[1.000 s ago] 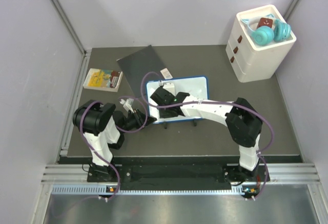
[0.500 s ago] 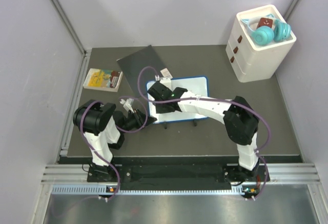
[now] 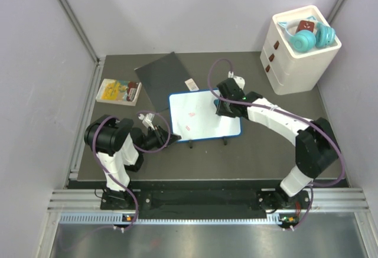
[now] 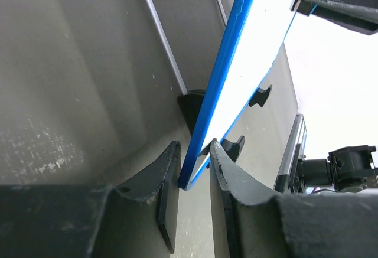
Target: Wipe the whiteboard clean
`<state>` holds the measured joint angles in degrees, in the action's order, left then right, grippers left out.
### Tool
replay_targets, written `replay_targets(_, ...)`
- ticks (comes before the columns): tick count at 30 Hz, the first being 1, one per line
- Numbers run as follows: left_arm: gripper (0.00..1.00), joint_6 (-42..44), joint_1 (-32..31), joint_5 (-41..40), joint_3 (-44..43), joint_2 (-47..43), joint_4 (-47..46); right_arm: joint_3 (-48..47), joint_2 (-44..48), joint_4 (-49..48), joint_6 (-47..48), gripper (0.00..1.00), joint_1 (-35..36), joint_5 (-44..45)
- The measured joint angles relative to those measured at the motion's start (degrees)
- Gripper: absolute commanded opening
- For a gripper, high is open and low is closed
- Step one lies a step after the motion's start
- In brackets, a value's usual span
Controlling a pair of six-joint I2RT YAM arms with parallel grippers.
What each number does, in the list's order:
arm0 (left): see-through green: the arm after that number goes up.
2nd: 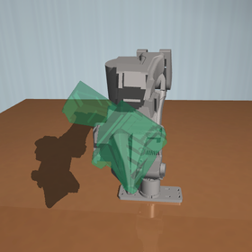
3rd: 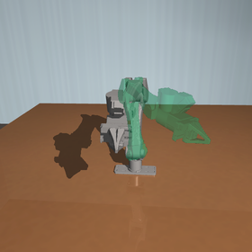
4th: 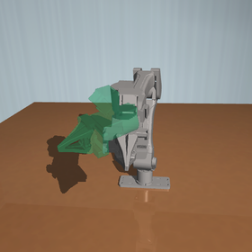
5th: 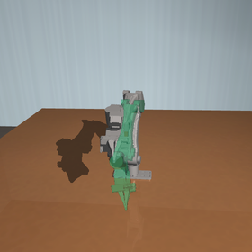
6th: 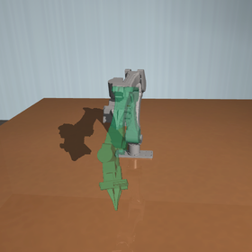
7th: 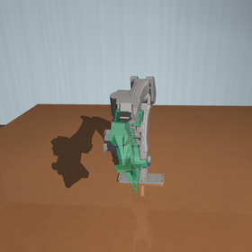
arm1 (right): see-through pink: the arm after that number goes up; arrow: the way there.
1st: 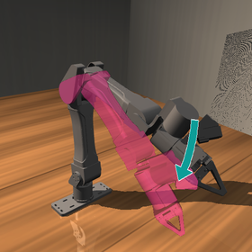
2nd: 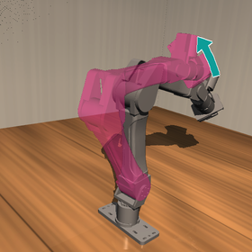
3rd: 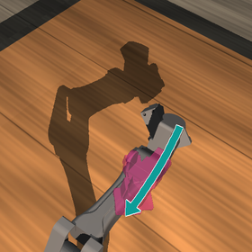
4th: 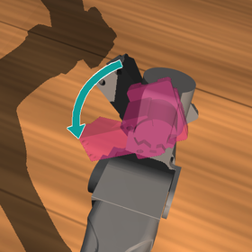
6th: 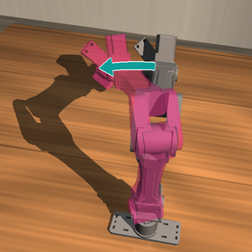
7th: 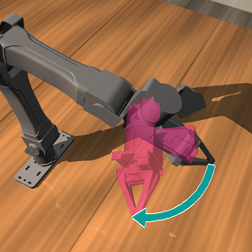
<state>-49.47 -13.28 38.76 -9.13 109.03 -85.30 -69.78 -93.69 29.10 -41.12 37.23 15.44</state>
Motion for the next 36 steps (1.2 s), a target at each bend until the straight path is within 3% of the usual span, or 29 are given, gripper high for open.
replay_targets(23,0.00,0.1,0.0,0.7,-0.1,0.3,-0.2,11.7,7.8,-7.2,-1.6,0.00,-5.0,0.0)
replay_targets(29,0.00,0.1,0.0,0.9,-0.1,0.3,-0.2,11.4,6.7,-7.1,-2.0,0.00,-0.8,3.8)
replay_targets(36,0.00,0.1,0.0,0.8,-0.1,0.3,-0.2,3.3,-1.6,-2.8,-2.7,0.00,8.6,4.9)
